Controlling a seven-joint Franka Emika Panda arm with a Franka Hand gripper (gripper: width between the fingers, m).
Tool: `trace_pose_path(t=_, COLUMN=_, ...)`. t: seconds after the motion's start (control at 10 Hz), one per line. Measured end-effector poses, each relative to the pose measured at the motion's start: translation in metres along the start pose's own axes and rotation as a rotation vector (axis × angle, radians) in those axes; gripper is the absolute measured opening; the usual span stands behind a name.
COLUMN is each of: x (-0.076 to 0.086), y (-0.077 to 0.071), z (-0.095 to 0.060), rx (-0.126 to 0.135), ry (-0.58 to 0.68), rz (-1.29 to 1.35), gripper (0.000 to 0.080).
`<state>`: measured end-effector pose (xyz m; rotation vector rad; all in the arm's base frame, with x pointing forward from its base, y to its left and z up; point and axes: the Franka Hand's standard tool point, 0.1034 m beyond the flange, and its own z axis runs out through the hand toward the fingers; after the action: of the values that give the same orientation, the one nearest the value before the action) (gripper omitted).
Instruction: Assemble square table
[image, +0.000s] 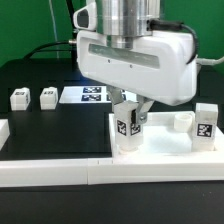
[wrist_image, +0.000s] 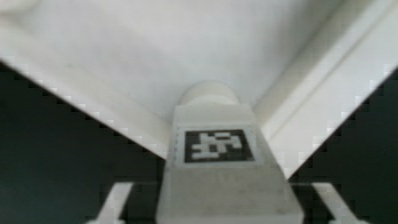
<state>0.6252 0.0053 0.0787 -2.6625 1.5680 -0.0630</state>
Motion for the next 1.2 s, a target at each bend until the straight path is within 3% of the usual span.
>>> trace_pose_path(t=0.4, x=-0.0053, y=0.0006, z=0.002, rx=0.086, ry=-0.043, rz=0.508, gripper=0.029)
trace_pose_path(t=0.6, x=-0.0056, y=0.001, z=0.0015, rx=0.089, ry=-0.039, rz=0.52, gripper=0.029)
trace_pose_path(t=0.8, x=-0.0062, y=0.0008, z=0.002, rx=0.089, ry=-0.038, rz=0.493, gripper=0.0527)
trace_pose_path(t=0.9, x=-0.0042, y=-0.0021, z=-0.0018, rx=0.098, ry=-0.014, rz=0.312, gripper=0.0618)
trace_pose_path(t=1.0, x=-0.0006, y=-0.0035, z=-0.0035, rx=0.11, ry=0.011, rz=0.124, gripper=0.0618)
trace_pose_path(t=1.2, x=0.0, y=-0.0017, z=-0.002, rx=0.108, ry=0.023, rz=-0.042, gripper=0.0643)
